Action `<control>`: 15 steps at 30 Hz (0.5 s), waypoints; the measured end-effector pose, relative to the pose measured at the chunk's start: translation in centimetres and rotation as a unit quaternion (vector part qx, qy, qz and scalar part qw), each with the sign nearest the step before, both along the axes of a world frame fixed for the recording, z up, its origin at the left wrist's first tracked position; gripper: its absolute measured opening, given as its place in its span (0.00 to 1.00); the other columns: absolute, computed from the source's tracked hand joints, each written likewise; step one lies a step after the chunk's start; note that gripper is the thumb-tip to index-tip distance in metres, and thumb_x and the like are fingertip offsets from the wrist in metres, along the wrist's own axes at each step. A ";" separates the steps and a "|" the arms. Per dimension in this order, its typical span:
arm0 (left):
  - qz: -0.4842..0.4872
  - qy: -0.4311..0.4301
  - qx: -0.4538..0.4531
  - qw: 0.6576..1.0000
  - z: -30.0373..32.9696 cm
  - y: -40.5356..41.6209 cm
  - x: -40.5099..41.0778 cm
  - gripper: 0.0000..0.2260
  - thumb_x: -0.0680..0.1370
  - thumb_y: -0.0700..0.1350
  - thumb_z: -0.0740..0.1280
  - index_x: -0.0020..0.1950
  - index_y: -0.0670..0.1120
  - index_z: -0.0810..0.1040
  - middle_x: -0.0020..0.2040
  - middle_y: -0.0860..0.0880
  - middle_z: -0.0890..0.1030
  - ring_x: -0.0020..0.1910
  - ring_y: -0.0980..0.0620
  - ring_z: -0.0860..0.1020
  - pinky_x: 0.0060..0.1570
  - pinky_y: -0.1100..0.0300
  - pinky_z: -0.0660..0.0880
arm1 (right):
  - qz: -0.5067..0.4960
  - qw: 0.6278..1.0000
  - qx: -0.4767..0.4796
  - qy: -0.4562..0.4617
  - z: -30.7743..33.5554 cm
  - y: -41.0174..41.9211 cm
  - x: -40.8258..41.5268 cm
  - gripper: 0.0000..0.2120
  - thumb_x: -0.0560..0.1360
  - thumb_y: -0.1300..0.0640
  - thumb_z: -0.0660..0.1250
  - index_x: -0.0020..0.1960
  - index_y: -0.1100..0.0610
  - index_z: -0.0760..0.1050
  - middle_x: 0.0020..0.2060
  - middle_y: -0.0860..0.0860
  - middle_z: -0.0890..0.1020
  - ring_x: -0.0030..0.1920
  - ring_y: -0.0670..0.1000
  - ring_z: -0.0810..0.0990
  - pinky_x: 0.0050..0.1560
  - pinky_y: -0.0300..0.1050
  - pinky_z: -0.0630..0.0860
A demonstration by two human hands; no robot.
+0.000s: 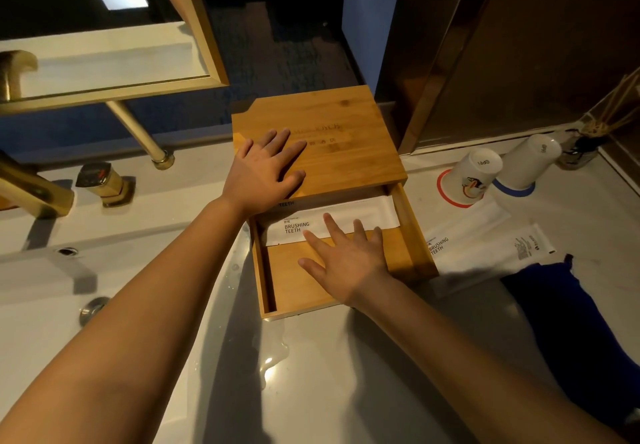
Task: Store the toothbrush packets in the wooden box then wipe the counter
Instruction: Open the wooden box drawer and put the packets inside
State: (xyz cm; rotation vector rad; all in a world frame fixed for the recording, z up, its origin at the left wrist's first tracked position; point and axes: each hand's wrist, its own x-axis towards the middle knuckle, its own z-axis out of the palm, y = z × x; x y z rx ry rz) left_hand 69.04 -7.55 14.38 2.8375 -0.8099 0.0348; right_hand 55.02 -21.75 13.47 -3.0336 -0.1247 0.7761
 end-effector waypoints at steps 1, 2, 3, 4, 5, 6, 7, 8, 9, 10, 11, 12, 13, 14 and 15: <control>0.000 0.000 0.001 1.000 0.0 0.0 0.0 0.27 0.76 0.62 0.48 0.74 0.57 0.58 0.78 0.49 0.57 0.77 0.47 0.54 0.73 0.45 0.49 | 0.002 1.000 0.005 -0.001 -0.1 -0.2 0.0 0.30 0.73 0.32 0.41 0.73 0.39 0.41 0.76 0.50 0.42 0.74 0.66 0.46 0.69 0.70 0.47; 0.000 0.001 0.002 1.000 0.1 0.0 0.0 0.27 0.76 0.62 0.48 0.74 0.57 0.58 0.78 0.49 0.57 0.77 0.47 0.53 0.73 0.45 0.49 | 0.007 1.000 0.010 -0.003 -0.1 -0.4 -0.1 0.30 0.73 0.32 0.41 0.73 0.39 0.42 0.76 0.50 0.42 0.74 0.66 0.46 0.69 0.70 0.46; 0.001 0.002 0.003 1.000 0.1 0.0 -0.1 0.27 0.76 0.62 0.48 0.74 0.57 0.58 0.78 0.49 0.57 0.77 0.47 0.53 0.73 0.45 0.49 | 0.012 1.000 0.015 -0.006 0.0 -0.6 -0.2 0.30 0.74 0.32 0.41 0.73 0.39 0.42 0.76 0.50 0.42 0.74 0.65 0.45 0.69 0.70 0.45; 0.001 0.004 0.003 1.000 0.1 0.1 -0.1 0.27 0.76 0.62 0.48 0.74 0.57 0.58 0.78 0.49 0.57 0.77 0.47 0.53 0.73 0.45 0.49 | 0.015 1.000 0.019 -0.006 0.2 -0.7 -0.3 0.29 0.74 0.32 0.41 0.73 0.39 0.42 0.76 0.49 0.42 0.74 0.65 0.45 0.69 0.70 0.45; 0.001 0.006 0.003 1.000 0.2 0.1 -0.2 0.27 0.76 0.62 0.48 0.75 0.57 0.58 0.78 0.49 0.57 0.77 0.47 0.53 0.73 0.46 0.48 | 0.015 1.000 0.023 -0.006 0.5 -0.9 -0.5 0.29 0.74 0.33 0.41 0.73 0.39 0.42 0.76 0.49 0.43 0.74 0.64 0.45 0.69 0.69 0.44; 0.002 0.006 0.003 1.000 0.2 0.2 -0.2 0.27 0.76 0.62 0.48 0.75 0.57 0.58 0.78 0.49 0.57 0.77 0.47 0.53 0.73 0.46 0.48 | 0.013 1.000 0.026 -0.006 0.8 -1.0 -0.7 0.29 0.74 0.33 0.42 0.73 0.39 0.42 0.77 0.49 0.43 0.75 0.63 0.45 0.69 0.69 0.44; 0.003 0.006 0.003 1.000 0.2 0.3 -0.2 0.27 0.76 0.62 0.48 0.74 0.57 0.58 0.78 0.49 0.57 0.77 0.47 0.53 0.73 0.46 0.49 | 0.011 0.999 0.030 -0.008 1.2 -1.3 -0.9 0.29 0.74 0.33 0.42 0.73 0.39 0.43 0.77 0.49 0.44 0.75 0.62 0.45 0.70 0.68 0.44; 0.004 0.005 0.004 1.000 0.2 0.4 -0.2 0.27 0.76 0.62 0.49 0.74 0.57 0.58 0.78 0.49 0.57 0.77 0.47 0.53 0.73 0.46 0.49 | 0.009 0.999 0.040 -0.018 1.6 -1.8 -1.4 0.29 0.75 0.34 0.43 0.73 0.39 0.43 0.77 0.49 0.46 0.75 0.60 0.46 0.70 0.66 0.44; 0.004 0.004 0.005 1.000 0.2 0.5 -0.2 0.27 0.76 0.62 0.49 0.74 0.57 0.58 0.78 0.49 0.57 0.77 0.47 0.53 0.73 0.46 0.49 | 0.005 0.997 0.060 -0.039 2.0 -2.4 -2.0 0.28 0.75 0.35 0.44 0.73 0.41 0.45 0.77 0.50 0.49 0.75 0.58 0.48 0.71 0.64 0.46; 0.004 0.004 0.007 1.000 0.2 0.6 -0.1 0.27 0.76 0.62 0.49 0.74 0.57 0.58 0.78 0.49 0.57 0.77 0.48 0.53 0.73 0.46 0.49 | 0.002 0.992 0.092 -0.085 2.5 -3.1 -2.8 0.27 0.76 0.37 0.47 0.73 0.43 0.51 0.76 0.51 0.55 0.75 0.56 0.53 0.71 0.62 0.50; 0.003 0.005 0.007 1.000 0.2 0.7 -0.1 0.27 0.76 0.62 0.49 0.75 0.57 0.57 0.78 0.49 0.57 0.77 0.47 0.53 0.72 0.46 0.49 | -0.003 0.979 0.133 -0.157 3.0 -4.0 -3.8 0.25 0.77 0.40 0.50 0.72 0.47 0.59 0.73 0.52 0.64 0.72 0.54 0.62 0.71 0.60 0.57; 0.002 0.006 0.007 1.000 0.2 0.8 0.0 0.27 0.76 0.63 0.49 0.75 0.57 0.57 0.78 0.49 0.57 0.77 0.47 0.53 0.72 0.46 0.49 | -0.009 0.957 0.170 -0.236 3.3 -5.2 -4.8 0.23 0.77 0.44 0.52 0.68 0.51 0.68 0.67 0.54 0.73 0.66 0.53 0.71 0.68 0.57 0.66; 0.000 0.008 0.006 1.000 0.2 0.9 0.0 0.27 0.76 0.63 0.48 0.75 0.57 0.57 0.78 0.49 0.57 0.77 0.47 0.53 0.72 0.45 0.49 | -0.021 0.934 0.189 -0.304 3.3 -6.6 -5.9 0.20 0.77 0.47 0.54 0.63 0.55 0.74 0.61 0.55 0.79 0.60 0.53 0.78 0.63 0.55 0.72; 0.000 0.008 0.005 1.000 0.3 0.9 0.1 0.27 0.76 0.63 0.48 0.75 0.57 0.57 0.78 0.49 0.57 0.77 0.47 0.53 0.72 0.45 0.49 | -0.044 0.919 0.196 -0.339 3.2 -8.1 -6.7 0.19 0.77 0.50 0.55 0.59 0.57 0.76 0.56 0.55 0.82 0.55 0.52 0.80 0.59 0.53 0.76; 0.000 0.008 0.004 1.000 0.3 1.0 0.1 0.27 0.76 0.63 0.48 0.75 0.57 0.57 0.78 0.49 0.56 0.77 0.47 0.53 0.72 0.45 0.49 | -0.072 0.916 0.193 -0.346 3.1 -9.7 -7.5 0.17 0.77 0.51 0.55 0.57 0.58 0.77 0.54 0.55 0.83 0.53 0.52 0.81 0.57 0.51 0.78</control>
